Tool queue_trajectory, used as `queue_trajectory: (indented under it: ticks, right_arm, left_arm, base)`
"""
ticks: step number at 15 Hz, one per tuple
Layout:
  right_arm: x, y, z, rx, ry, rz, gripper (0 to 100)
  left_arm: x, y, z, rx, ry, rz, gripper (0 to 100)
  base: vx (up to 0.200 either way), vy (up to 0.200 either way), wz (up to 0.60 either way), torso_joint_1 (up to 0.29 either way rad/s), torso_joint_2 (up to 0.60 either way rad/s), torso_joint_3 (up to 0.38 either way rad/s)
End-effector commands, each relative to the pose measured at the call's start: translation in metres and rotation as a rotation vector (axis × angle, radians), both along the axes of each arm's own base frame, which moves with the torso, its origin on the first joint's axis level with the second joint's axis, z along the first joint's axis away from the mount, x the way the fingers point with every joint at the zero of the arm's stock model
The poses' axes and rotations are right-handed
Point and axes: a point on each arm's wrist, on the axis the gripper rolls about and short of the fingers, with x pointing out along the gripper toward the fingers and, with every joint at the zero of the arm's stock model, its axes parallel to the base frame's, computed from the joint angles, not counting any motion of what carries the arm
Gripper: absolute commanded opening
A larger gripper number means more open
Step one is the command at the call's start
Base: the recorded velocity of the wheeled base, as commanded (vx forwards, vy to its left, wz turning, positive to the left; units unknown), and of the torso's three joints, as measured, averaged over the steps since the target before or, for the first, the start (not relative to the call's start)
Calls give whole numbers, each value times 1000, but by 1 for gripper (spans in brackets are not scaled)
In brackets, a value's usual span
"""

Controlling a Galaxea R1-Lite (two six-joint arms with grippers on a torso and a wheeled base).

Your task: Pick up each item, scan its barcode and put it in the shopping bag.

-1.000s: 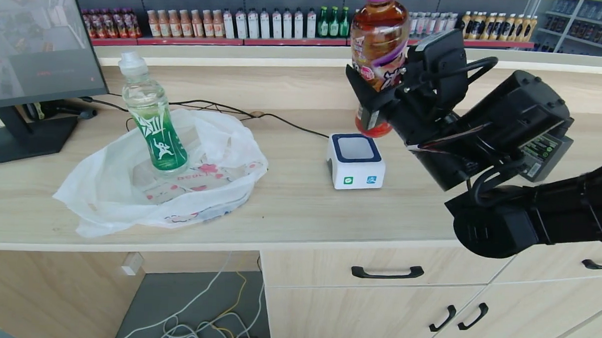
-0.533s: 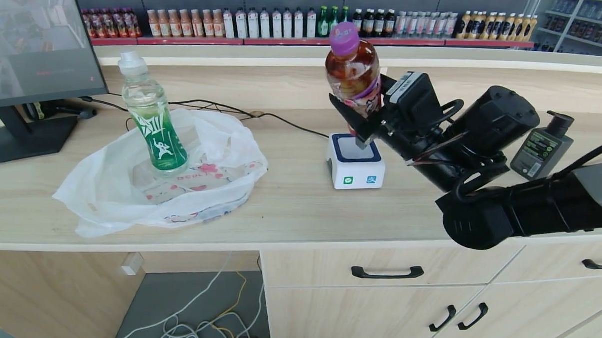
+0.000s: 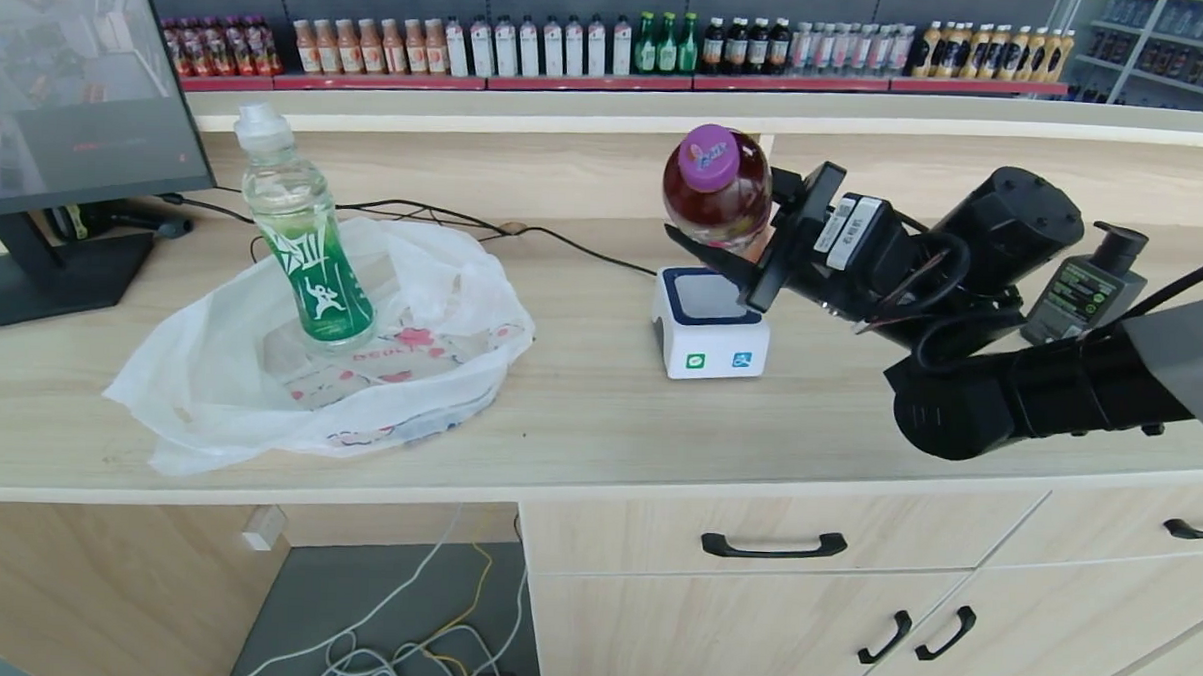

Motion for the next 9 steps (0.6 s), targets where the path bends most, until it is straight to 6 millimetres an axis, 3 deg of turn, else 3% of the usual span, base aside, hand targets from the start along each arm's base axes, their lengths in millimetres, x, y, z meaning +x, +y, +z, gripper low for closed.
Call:
queue_trajectory:
  ticks: [1,9]
  right_arm:
    - [7,-11,4,-3,-31,-15,0]
    - [8,1,-9,19,-65,40,0]
  left_arm:
    - [0,0,0,0,0,0,100]
    - [0,0,0,0,0,0,100]
  base:
    - [0,0,0,0,0,0]
    - [0,0,0,0,0,0]
